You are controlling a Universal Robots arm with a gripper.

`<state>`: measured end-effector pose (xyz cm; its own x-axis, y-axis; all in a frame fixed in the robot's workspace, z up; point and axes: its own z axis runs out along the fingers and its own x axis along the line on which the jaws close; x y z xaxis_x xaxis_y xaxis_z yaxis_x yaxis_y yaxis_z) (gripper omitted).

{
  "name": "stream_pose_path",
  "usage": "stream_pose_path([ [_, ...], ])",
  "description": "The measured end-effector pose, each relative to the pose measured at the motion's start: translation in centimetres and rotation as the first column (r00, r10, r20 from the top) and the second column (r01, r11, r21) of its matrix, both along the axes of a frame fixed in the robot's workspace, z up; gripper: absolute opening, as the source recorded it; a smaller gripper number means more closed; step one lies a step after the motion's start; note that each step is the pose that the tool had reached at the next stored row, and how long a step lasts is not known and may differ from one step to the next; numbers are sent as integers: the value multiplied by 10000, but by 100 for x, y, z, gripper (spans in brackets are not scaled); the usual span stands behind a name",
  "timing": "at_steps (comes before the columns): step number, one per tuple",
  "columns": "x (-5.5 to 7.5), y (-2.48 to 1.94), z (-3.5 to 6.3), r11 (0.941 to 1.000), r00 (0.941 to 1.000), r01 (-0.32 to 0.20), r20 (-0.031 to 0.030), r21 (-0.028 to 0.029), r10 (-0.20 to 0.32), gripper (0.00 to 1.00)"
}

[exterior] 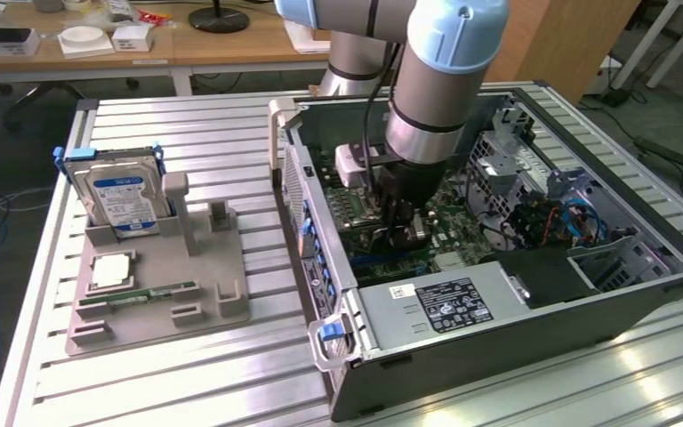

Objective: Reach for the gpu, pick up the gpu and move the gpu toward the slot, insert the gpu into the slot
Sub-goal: 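Insert the gpu into the slot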

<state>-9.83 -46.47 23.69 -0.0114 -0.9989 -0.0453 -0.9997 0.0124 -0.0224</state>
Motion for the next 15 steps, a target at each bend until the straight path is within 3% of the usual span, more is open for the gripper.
stream_pose_path([
  [15,-20,1,-32,10000,10000,-33,6,-2,33,27],
])
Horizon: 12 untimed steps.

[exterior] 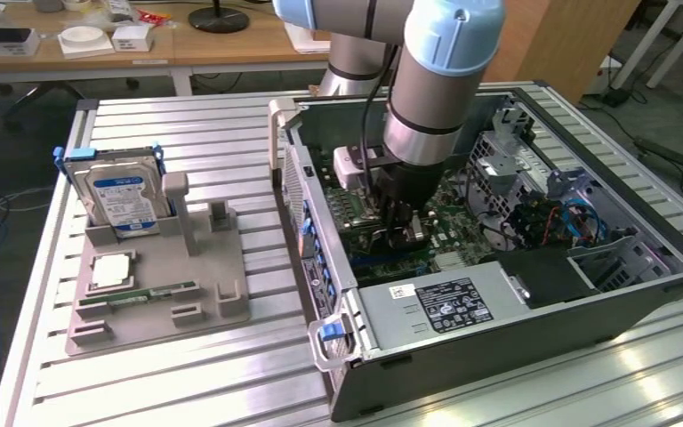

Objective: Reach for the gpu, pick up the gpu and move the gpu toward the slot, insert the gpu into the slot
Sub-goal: 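Insert the gpu into the slot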

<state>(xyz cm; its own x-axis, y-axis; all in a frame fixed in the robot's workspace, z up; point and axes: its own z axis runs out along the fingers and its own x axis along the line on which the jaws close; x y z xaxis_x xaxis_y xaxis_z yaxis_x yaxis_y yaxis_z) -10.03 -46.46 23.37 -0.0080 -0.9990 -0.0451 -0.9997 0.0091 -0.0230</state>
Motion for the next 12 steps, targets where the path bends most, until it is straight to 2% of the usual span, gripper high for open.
stream_pose_path([
  [12,0,1,-1,10000,10000,-22,4,2,22,27],
])
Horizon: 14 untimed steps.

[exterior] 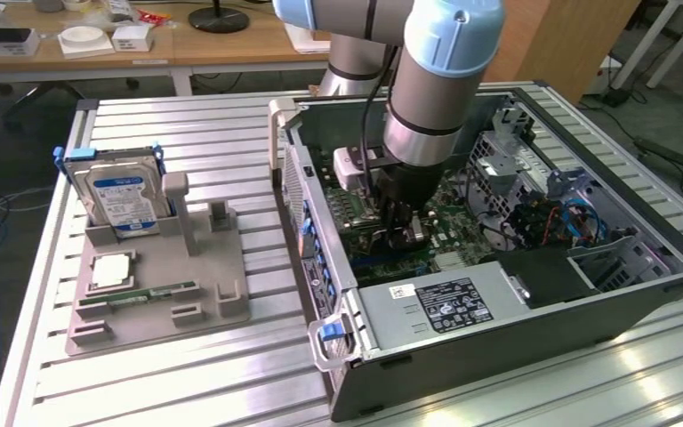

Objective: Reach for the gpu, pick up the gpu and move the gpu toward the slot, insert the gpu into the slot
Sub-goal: 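Insert the gpu into the slot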

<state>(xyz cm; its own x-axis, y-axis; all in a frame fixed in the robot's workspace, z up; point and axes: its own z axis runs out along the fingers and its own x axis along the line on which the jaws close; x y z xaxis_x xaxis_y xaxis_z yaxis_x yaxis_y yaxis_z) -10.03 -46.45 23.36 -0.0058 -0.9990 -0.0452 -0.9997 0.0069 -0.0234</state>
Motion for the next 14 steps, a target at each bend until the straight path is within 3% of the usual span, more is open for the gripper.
stream_pose_path([
  [14,-15,0,0,10000,10000,0,4,-2,0,27],
])
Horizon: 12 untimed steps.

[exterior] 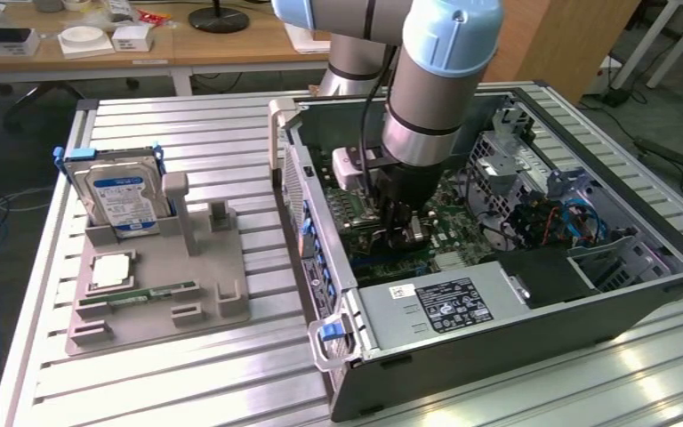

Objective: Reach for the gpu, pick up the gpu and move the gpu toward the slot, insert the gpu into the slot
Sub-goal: 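Insert the gpu into the slot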

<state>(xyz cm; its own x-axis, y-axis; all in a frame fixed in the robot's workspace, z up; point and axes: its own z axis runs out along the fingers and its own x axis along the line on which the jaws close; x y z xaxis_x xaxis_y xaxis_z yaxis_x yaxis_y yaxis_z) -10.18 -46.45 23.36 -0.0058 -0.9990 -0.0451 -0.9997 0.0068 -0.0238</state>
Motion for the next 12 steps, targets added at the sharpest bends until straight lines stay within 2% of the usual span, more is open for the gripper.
stream_pose_path([
  [12,-13,-1,-36,10000,10000,2,13,2,-2,27],
])
